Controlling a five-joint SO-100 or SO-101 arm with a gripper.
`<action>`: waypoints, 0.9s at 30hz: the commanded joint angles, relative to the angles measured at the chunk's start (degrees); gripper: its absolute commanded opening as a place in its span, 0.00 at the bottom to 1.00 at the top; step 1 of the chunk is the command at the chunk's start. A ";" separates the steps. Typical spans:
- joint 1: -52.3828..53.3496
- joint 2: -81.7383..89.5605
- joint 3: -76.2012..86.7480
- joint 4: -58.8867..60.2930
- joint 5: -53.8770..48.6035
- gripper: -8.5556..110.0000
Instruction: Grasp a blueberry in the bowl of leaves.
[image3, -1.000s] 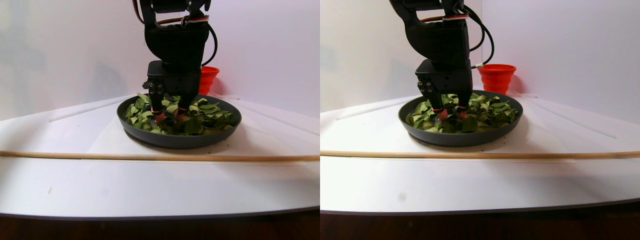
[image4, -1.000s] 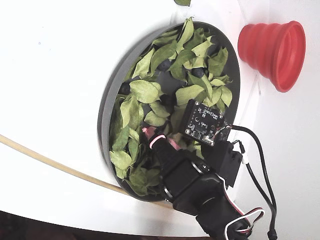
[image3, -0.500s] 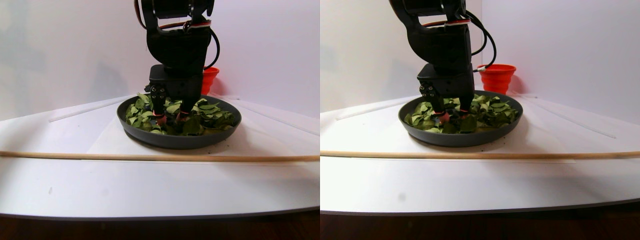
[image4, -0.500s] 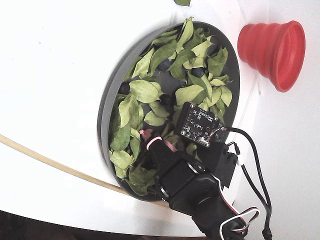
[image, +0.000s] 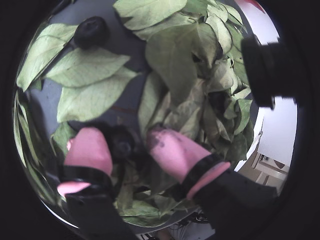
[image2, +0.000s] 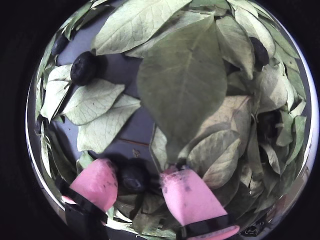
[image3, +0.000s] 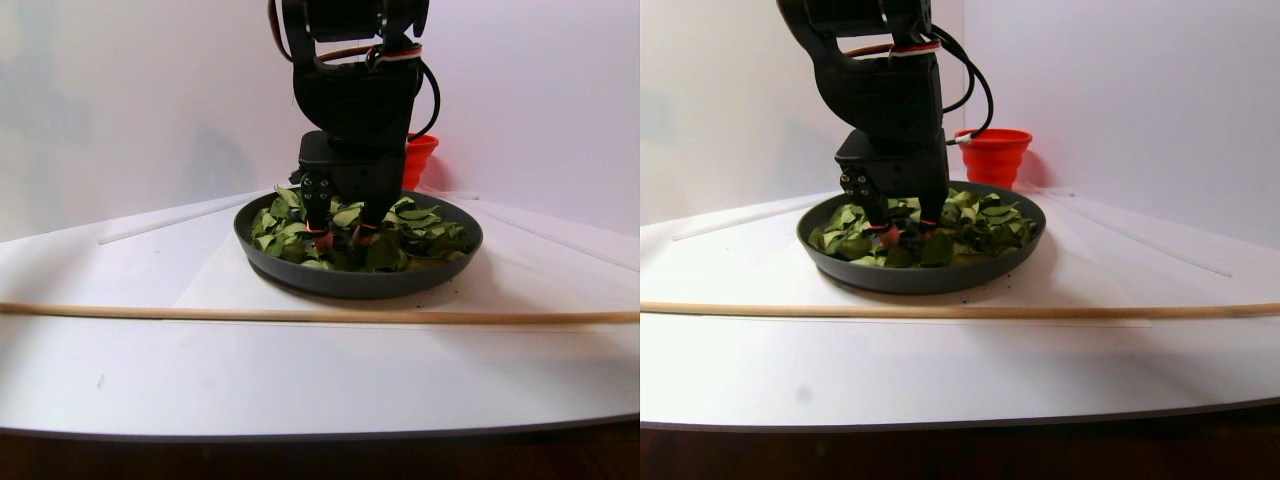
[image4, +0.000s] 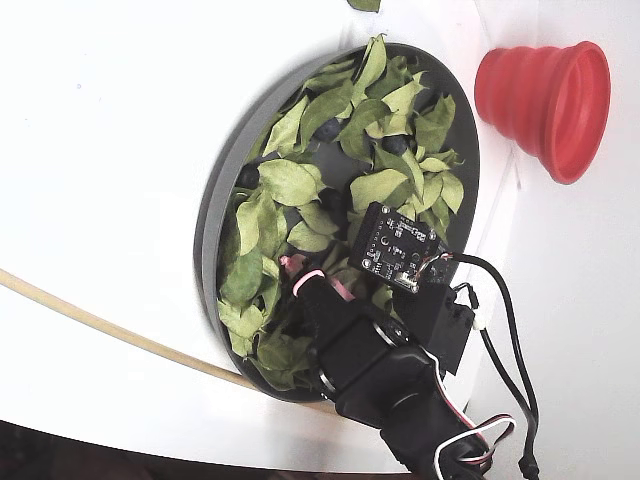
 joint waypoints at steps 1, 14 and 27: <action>-0.26 0.00 -1.14 -0.44 0.00 0.21; -0.53 0.09 0.00 -0.44 -0.79 0.17; -1.05 3.87 0.18 2.46 -0.44 0.15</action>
